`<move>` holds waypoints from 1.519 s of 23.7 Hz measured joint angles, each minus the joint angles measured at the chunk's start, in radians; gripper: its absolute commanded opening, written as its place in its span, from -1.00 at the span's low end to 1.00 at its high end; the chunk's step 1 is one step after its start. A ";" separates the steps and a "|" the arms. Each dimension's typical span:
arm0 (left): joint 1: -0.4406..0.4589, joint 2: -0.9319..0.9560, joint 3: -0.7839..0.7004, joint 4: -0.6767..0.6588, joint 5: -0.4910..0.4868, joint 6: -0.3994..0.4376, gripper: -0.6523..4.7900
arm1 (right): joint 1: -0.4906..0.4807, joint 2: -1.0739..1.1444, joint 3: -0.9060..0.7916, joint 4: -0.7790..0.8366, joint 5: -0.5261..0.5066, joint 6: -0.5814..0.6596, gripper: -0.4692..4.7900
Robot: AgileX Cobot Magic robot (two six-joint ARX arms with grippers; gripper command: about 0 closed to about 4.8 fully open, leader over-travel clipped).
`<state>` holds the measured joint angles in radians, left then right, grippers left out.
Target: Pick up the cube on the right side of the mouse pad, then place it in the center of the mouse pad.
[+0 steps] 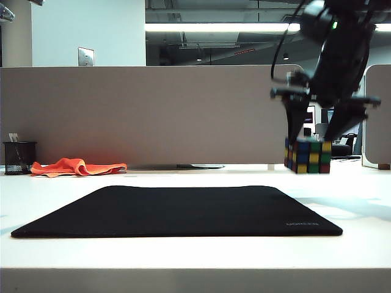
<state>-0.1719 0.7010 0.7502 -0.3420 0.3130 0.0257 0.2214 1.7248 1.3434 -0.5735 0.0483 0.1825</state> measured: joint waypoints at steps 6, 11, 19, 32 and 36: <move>0.000 0.000 0.000 0.000 0.000 0.000 0.38 | 0.008 -0.136 0.000 0.010 -0.078 0.004 0.18; 0.000 0.000 0.000 0.000 0.000 0.000 0.38 | 0.136 -0.159 0.064 0.041 -0.121 0.008 0.24; 0.000 0.000 0.000 0.000 0.000 0.000 0.38 | 0.351 0.062 0.124 0.085 -0.026 0.003 0.24; 0.000 0.000 0.000 -0.014 0.000 0.000 0.38 | 0.361 0.234 0.124 0.095 -0.023 0.000 0.74; 0.000 0.000 0.000 -0.014 0.000 0.000 0.38 | 0.361 0.206 0.123 0.079 -0.023 0.000 0.73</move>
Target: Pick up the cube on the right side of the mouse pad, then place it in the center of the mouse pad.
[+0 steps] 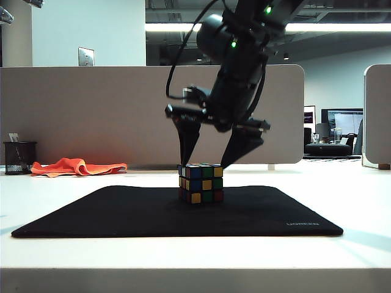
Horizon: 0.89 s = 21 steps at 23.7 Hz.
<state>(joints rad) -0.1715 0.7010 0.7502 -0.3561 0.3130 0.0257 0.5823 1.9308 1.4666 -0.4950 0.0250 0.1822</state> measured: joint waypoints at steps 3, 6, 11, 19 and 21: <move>0.000 0.000 0.000 0.000 0.000 0.000 0.38 | -0.013 -0.113 0.000 -0.010 -0.001 -0.006 0.31; 0.000 0.000 0.000 0.000 -0.001 0.001 0.38 | -0.080 -0.252 0.001 -0.062 -0.001 -0.010 -0.61; 0.000 0.000 0.000 0.000 -0.016 0.024 0.24 | -0.208 -0.444 0.001 -0.109 0.002 -0.021 -0.83; 0.000 0.000 0.000 0.000 -0.142 0.026 -0.71 | -0.293 -0.658 -0.036 -0.148 0.130 -0.126 -0.83; 0.000 0.000 0.000 -0.001 -0.142 0.026 -0.78 | -0.300 -0.709 -0.070 -0.129 0.137 -0.130 -0.83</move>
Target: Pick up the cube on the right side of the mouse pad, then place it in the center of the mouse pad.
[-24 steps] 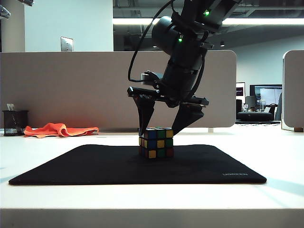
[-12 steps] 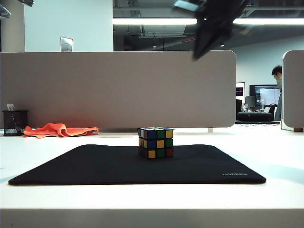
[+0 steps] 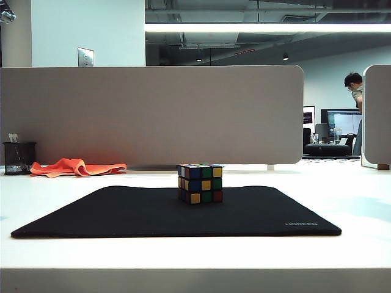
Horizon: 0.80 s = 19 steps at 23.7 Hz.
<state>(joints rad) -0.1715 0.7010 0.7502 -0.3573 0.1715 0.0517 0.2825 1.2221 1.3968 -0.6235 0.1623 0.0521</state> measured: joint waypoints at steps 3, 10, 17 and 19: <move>0.000 0.000 0.000 -0.010 -0.001 -0.004 -0.78 | -0.006 -0.110 -0.123 0.054 0.016 -0.001 -0.83; -0.002 -0.034 -0.003 -0.023 -0.019 -0.067 -0.78 | -0.005 -0.334 -0.360 0.152 0.031 -0.001 -0.83; -0.026 -0.129 -0.074 -0.023 -0.038 -0.070 -0.78 | -0.005 -0.552 -0.569 0.194 0.066 -0.001 -0.83; -0.026 -0.180 -0.110 -0.014 -0.038 -0.070 -0.78 | -0.005 -0.603 -0.619 0.227 0.093 0.000 -0.83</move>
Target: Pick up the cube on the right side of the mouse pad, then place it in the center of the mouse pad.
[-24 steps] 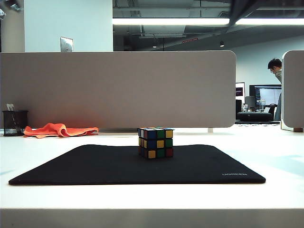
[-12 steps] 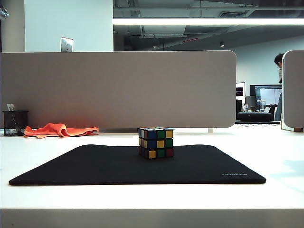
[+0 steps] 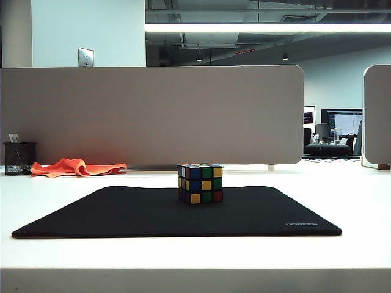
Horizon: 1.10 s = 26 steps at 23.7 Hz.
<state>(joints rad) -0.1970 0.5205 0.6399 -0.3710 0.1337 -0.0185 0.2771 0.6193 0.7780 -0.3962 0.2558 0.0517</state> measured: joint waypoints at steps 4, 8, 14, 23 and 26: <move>0.000 -0.160 -0.118 0.027 -0.040 -0.008 -0.78 | 0.000 -0.151 -0.169 0.052 0.033 0.000 -0.83; 0.000 -0.258 -0.208 0.068 -0.072 -0.023 -0.78 | 0.000 -0.212 -0.283 0.013 0.029 0.003 -0.82; 0.000 -0.260 -0.329 0.105 -0.138 -0.122 -0.78 | 0.002 -0.264 -0.420 0.075 0.002 0.080 -0.82; 0.000 -0.260 -0.479 0.299 -0.138 -0.129 -0.78 | 0.004 -0.340 -0.618 0.293 -0.025 0.083 -0.82; 0.000 -0.260 -0.541 0.413 -0.138 -0.134 -0.78 | 0.004 -0.378 -0.684 0.375 -0.043 0.084 -0.82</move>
<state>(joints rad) -0.1967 0.2604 0.0990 0.0418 -0.0044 -0.1520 0.2813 0.2417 0.0940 -0.0212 0.2123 0.1352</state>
